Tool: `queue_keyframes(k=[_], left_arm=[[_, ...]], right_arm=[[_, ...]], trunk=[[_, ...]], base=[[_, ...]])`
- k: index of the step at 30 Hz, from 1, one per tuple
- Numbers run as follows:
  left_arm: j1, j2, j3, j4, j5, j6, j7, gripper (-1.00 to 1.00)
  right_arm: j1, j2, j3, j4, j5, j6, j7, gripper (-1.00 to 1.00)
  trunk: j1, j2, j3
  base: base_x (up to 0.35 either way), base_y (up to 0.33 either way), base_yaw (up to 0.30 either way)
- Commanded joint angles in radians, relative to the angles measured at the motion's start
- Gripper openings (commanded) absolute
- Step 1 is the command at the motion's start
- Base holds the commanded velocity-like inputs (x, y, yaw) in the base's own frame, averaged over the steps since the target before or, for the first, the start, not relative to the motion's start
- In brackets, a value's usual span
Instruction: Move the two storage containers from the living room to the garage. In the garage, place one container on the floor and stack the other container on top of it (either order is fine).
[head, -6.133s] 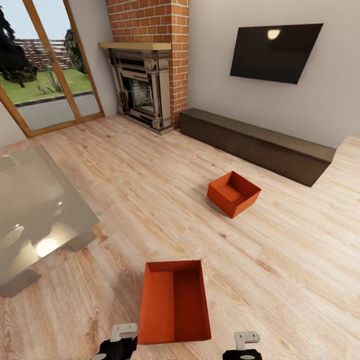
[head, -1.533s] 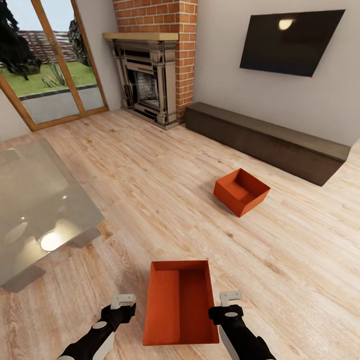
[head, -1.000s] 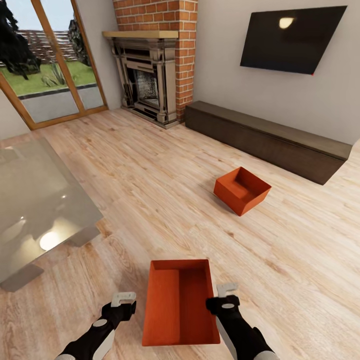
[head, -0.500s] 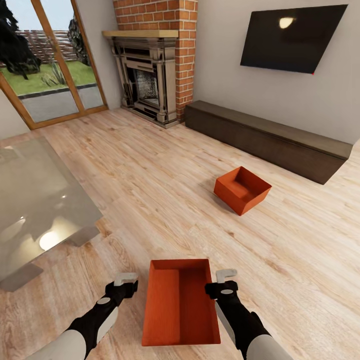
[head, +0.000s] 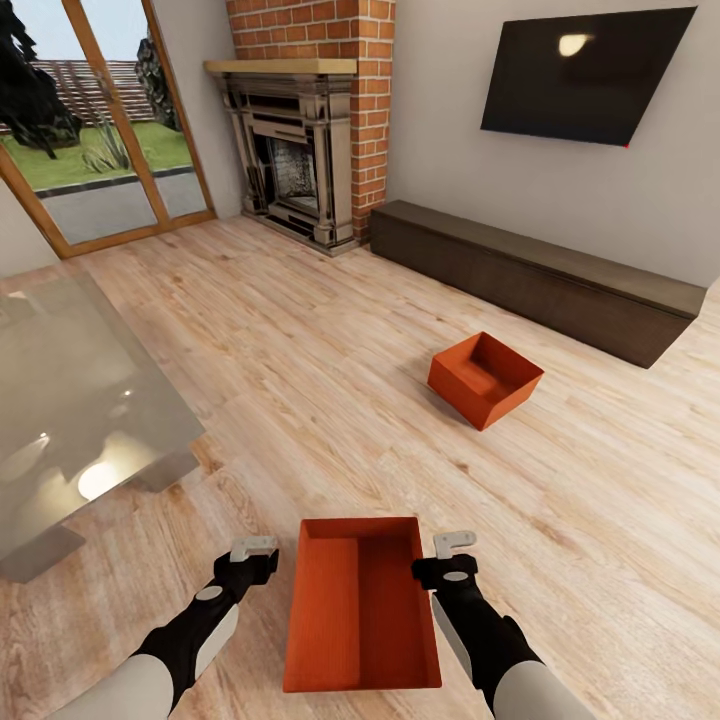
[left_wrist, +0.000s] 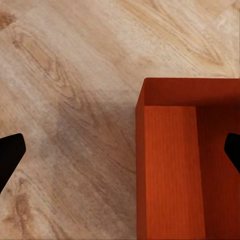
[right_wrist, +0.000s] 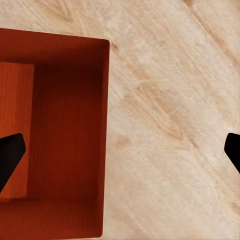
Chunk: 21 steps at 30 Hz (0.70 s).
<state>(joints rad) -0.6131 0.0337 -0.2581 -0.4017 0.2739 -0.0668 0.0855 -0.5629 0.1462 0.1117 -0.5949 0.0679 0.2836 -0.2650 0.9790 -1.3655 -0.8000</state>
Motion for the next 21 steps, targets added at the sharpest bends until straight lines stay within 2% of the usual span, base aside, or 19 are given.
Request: queue_keyframes(k=[1,9,18,21], left_arm=[[-0.001,0.001,-0.008,0.0,0.009,-0.004,0.006,1.0],[-0.001,0.001,-0.007,0.0,0.01,-0.003,0.001,1.0],[-0.001,0.0,-0.007,0.0,0.01,-0.002,0.0,1.0],[-0.001,0.001,-0.007,0.0,0.01,-0.002,0.0,1.0]], right_arm=[[0.0,0.0,0.003,-0.002,0.007,0.009,-0.004,1.0],[0.0,0.0,0.003,-0.002,0.007,0.008,-0.003,1.0],[0.0,0.0,0.003,-0.002,0.007,0.009,-0.003,1.0],[0.0,0.0,0.003,-0.002,0.007,0.008,-0.003,1.0]], trunk=[[0.0,0.0,-0.001],[0.008,-0.014,-0.007],[0.042,-0.077,-0.035],[0.042,-0.077,-0.035]], base=[[0.0,0.0,0.0],[0.0,0.0,0.0],[0.0,0.0,0.0],[0.0,0.0,0.0]])
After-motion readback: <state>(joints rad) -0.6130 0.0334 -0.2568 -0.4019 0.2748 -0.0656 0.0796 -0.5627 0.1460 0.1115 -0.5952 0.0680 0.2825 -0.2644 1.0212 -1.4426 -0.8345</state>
